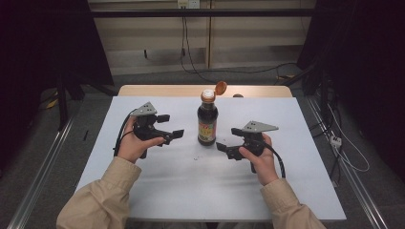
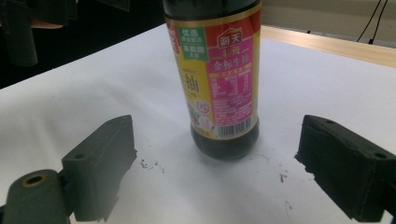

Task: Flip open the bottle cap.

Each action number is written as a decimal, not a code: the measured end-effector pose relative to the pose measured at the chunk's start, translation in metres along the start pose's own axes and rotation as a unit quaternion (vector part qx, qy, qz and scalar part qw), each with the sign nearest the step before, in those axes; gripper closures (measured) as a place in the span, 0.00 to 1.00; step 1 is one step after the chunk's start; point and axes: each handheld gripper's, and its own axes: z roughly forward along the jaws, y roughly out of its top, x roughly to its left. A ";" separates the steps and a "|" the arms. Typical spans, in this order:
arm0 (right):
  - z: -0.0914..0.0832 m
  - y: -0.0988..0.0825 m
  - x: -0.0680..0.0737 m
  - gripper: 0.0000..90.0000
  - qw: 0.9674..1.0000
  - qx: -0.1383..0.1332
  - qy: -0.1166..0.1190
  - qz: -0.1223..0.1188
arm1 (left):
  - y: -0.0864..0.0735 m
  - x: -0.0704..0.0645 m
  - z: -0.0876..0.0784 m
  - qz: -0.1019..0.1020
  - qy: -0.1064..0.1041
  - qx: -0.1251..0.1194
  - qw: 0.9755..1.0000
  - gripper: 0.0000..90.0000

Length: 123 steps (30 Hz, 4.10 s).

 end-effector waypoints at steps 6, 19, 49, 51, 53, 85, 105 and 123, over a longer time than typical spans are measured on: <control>-0.007 -0.005 0.001 0.11 1.000 -0.001 0.003 -0.001 | -0.007 -0.001 -0.004 0.002 0.003 0.002 1.000 0.06; -0.027 -0.018 0.001 0.11 1.000 -0.004 0.003 0.002 | -0.024 -0.006 -0.006 0.008 0.000 0.009 1.000 0.05; -0.068 -0.039 0.000 0.11 1.000 -0.007 -0.008 -0.004 | -0.062 -0.013 -0.038 0.002 0.008 0.002 1.000 0.05; -0.071 -0.040 -0.001 0.11 1.000 -0.007 -0.010 -0.004 | -0.065 -0.014 -0.042 0.002 0.011 0.001 1.000 0.05; -0.074 -0.042 -0.001 0.11 1.000 -0.007 -0.011 -0.003 | -0.067 -0.014 -0.045 0.004 0.011 0.003 1.000 0.05; -0.099 -0.065 -0.002 0.12 0.999 0.002 -0.042 -0.017 | -0.099 -0.016 -0.080 -0.006 0.027 0.007 1.000 0.06; -0.115 -0.072 -0.004 0.12 0.998 0.001 -0.051 -0.024 | -0.110 -0.016 -0.092 -0.012 0.035 0.005 0.999 0.07; -0.121 -0.075 -0.006 0.12 0.998 0.008 -0.059 -0.034 | -0.114 -0.016 -0.099 -0.017 0.042 0.005 0.999 0.07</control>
